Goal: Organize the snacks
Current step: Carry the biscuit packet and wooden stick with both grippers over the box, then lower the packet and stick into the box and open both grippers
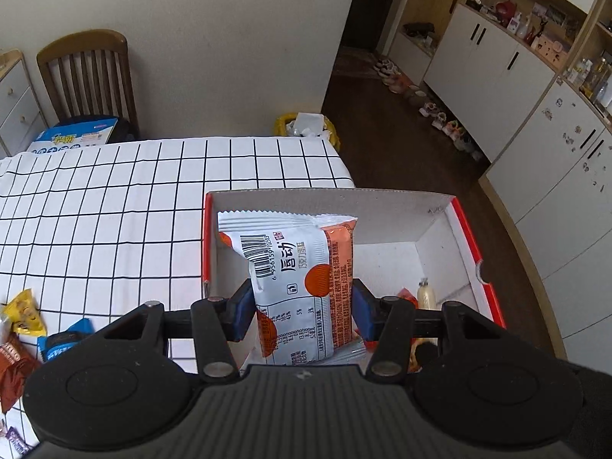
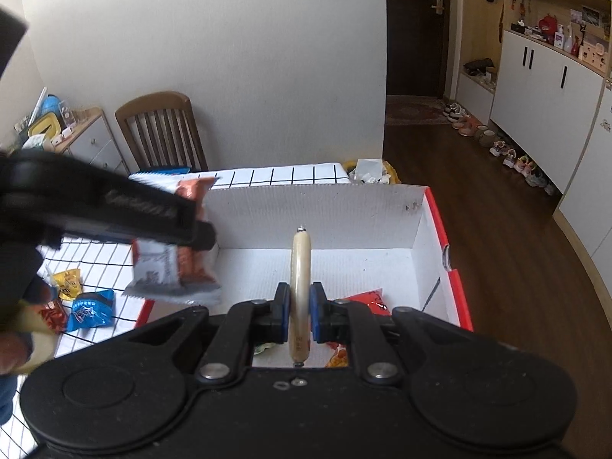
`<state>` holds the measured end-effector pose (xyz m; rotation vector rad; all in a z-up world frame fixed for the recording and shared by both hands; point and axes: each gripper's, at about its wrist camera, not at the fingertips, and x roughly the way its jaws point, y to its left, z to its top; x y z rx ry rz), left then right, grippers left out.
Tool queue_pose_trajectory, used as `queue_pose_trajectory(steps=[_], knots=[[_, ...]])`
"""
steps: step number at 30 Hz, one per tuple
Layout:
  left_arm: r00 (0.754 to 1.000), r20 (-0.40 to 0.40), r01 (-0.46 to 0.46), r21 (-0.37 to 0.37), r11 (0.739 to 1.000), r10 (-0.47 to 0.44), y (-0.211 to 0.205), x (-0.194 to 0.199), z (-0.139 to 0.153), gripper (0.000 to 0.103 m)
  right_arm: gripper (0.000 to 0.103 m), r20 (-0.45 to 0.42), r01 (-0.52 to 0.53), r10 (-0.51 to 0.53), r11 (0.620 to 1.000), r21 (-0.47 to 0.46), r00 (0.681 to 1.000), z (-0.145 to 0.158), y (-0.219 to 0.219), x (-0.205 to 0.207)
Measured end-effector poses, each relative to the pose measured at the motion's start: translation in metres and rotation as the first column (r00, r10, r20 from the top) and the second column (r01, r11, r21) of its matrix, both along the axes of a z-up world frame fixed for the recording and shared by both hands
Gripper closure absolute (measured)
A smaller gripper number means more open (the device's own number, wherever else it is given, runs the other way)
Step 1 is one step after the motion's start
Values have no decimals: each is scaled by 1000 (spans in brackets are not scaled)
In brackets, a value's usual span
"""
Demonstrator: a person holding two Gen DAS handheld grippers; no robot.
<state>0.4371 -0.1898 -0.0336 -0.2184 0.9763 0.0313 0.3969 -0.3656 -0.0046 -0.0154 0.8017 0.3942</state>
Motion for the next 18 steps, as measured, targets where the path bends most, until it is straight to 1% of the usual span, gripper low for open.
queue_pose_trajectory(steps=[3, 6, 10, 15, 18], knots=[[1000, -7, 5, 13, 1000, -5, -5, 10, -8, 52, 94, -11, -5, 5, 1000, -11, 1000, -5, 2, 5], [1000, -30, 3, 10, 1000, -3, -7, 21, -17, 52, 94, -29, -6, 6, 1000, -19, 1000, -10, 4, 12], [999, -52, -2, 35, 999, 4, -12, 34, -29, 52, 94, -70, -28, 27, 999, -22, 997, -21, 4, 22], [995, -97, 1, 30, 1000, 1, -16, 46, -43, 52, 94, -104, -58, 53, 997, -46, 993, -35, 5, 29], [993, -118, 5, 39, 999, -1, -19, 49, -53, 52, 94, -121, -68, 61, 996, -54, 991, -42, 5, 33]])
